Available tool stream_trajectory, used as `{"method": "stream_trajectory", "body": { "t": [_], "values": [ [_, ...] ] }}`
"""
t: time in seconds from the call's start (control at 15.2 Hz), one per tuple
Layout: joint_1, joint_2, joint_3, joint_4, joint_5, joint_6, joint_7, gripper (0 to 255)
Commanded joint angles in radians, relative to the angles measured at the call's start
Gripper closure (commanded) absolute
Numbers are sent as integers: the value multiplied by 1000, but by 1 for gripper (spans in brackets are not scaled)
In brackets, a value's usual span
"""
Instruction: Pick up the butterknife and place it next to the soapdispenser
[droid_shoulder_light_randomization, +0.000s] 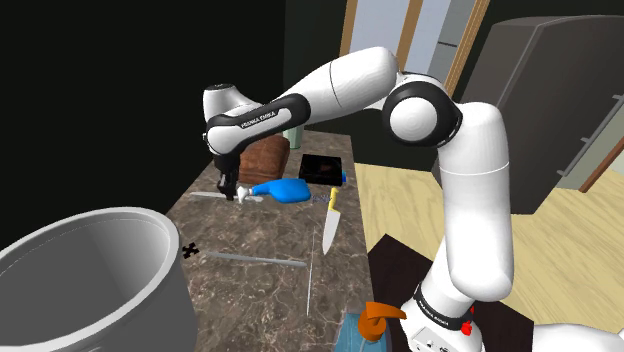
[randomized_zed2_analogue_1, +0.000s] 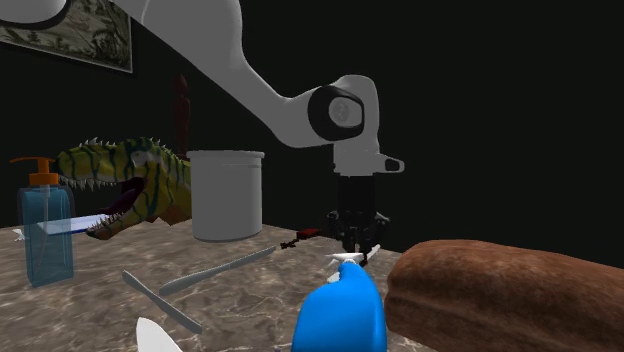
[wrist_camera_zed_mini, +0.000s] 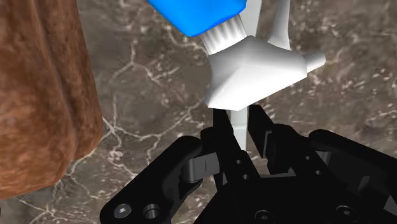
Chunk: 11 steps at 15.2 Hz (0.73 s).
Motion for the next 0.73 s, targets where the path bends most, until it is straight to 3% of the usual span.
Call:
{"method": "stream_trajectory", "body": {
  "t": [0.0,0.66],
  "values": [
    [0,-12,1,10,2,-22,0,255],
    [0,-53,4,87,8,-139,-6,255]
  ]
}}
